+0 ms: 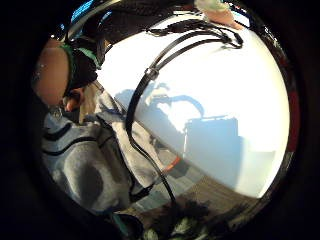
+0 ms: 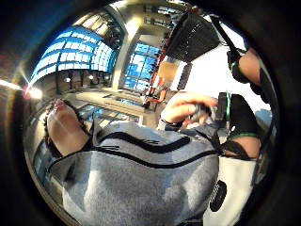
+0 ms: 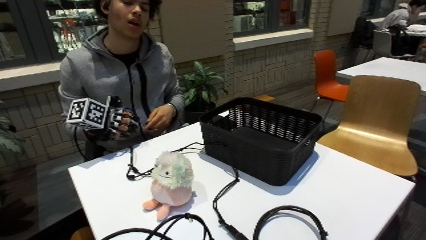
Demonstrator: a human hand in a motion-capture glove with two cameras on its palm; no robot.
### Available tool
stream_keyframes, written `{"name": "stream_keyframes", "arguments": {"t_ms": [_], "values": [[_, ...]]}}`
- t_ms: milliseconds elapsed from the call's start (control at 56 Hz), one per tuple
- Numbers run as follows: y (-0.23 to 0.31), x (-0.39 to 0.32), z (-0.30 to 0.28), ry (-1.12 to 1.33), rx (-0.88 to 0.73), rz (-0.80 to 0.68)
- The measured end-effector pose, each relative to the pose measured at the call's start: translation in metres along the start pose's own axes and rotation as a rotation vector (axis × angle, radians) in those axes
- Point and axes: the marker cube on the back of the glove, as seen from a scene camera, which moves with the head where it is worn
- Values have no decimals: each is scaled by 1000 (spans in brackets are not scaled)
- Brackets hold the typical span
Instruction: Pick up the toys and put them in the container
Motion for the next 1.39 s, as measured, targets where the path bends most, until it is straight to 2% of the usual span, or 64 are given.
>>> {"name": "stream_keyframes", "arguments": {"t_ms": [197, 393, 590, 733, 894, 965, 1036, 1144, 1394], "values": [[-7, 3, -20, 171, 20, 77], [-52, 12, -51, 265, 58, 95], [-154, 46, -87, 433, 48, 181], [-244, 90, -99, 579, -39, 306], [-298, 131, -93, 653, -169, 461], [-312, 150, -86, 615, -214, 535], [-316, 166, -81, 568, -194, 574], [-319, 182, -76, 522, -99, 574], [-331, 191, -65, 639, 31, 530]]}}
